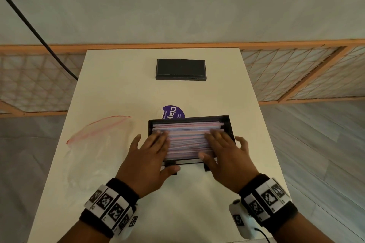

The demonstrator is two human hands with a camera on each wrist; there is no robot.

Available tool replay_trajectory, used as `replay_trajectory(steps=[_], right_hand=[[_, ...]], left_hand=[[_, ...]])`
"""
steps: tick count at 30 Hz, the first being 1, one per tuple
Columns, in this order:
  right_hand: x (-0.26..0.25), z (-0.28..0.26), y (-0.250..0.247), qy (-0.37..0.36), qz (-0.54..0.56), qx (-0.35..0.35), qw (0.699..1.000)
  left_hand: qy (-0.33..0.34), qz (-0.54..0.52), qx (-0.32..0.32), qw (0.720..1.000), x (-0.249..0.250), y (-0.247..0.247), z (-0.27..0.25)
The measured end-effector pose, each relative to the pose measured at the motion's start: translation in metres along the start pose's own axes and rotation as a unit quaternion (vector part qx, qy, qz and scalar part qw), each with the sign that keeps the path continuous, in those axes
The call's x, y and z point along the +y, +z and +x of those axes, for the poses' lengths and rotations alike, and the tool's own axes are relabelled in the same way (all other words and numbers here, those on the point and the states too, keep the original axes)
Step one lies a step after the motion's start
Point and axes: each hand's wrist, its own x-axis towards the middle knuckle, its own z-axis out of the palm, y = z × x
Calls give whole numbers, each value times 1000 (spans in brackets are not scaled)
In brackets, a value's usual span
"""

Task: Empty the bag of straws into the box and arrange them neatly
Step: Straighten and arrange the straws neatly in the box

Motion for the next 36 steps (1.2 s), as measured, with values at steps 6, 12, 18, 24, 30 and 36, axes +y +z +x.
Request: replay_trajectory(steps=[6,12,18,24,30,36], right_hand=[[11,1,-2,18,104,238,965],[29,34,-2,67,251,219,941],[12,53,12,83,167,138,973],[9,60,11,95,180,142,969],[10,60,8,95,178,124,972],[1,42,-15,56,164,189,967]], left_hand=[[-35,-130,164,977,-3,-16,5],[-183,-397,200,877,3,-4,32],[-191,-431,173,865,3,9,48],[-178,-445,184,858,-9,8,55],[-188,-446,184,855,-6,1,52],[-268,-268,149,913,-44,-23,6]])
